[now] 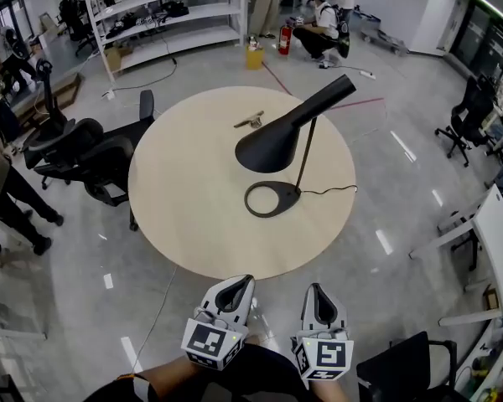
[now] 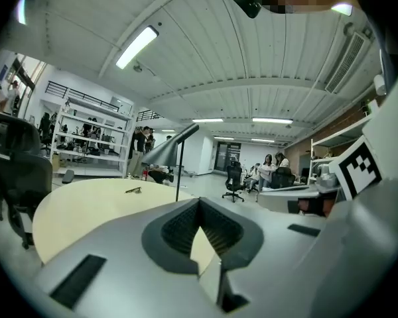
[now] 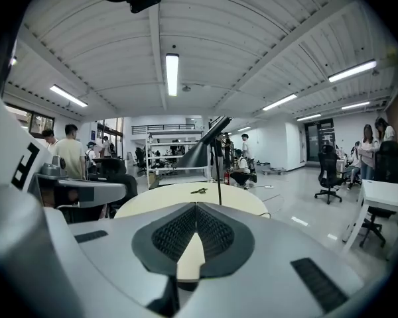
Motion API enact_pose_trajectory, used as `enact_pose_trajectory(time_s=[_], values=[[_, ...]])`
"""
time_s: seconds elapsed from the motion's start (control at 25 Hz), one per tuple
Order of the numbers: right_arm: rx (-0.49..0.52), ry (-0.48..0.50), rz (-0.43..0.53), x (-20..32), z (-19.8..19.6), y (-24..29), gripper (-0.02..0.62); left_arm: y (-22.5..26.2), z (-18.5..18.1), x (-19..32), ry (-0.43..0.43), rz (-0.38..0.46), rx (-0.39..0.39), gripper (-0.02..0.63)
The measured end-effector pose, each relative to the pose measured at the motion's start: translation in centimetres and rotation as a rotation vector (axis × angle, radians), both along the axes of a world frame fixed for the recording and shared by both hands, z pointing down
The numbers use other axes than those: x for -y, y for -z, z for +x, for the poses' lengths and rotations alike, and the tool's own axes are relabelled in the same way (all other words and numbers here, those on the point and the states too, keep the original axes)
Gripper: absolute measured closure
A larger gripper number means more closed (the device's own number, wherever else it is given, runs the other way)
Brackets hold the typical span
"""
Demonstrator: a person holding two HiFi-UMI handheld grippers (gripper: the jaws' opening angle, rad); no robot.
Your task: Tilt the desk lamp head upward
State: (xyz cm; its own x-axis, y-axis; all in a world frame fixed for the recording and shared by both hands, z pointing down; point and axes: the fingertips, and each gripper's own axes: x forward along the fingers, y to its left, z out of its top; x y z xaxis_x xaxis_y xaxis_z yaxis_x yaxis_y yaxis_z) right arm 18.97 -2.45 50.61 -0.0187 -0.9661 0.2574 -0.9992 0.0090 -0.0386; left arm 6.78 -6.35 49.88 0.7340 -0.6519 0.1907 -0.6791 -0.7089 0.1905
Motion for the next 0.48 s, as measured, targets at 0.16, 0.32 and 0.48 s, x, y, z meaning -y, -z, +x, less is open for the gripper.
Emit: enact_pose_trajectory(time_s=[0.16,0.32,0.48], values=[[-0.03,-0.02,-0.007,5.5,1.0,1.3,0.58,0.6,1.1,6.1,-0.025,-0.012,-0.034,0.56],[-0.065,-0.041,0.005,12.3,1.3,4.1,0.58,1.7,0.6,13.5,-0.029,-0.03,-0.064,0.558],[-0.116,-0.026,0.058,18.3,1.0,7.5,0.58,1.9,-0.1,19.2,-0.048,-0.053,-0.105,0.558]])
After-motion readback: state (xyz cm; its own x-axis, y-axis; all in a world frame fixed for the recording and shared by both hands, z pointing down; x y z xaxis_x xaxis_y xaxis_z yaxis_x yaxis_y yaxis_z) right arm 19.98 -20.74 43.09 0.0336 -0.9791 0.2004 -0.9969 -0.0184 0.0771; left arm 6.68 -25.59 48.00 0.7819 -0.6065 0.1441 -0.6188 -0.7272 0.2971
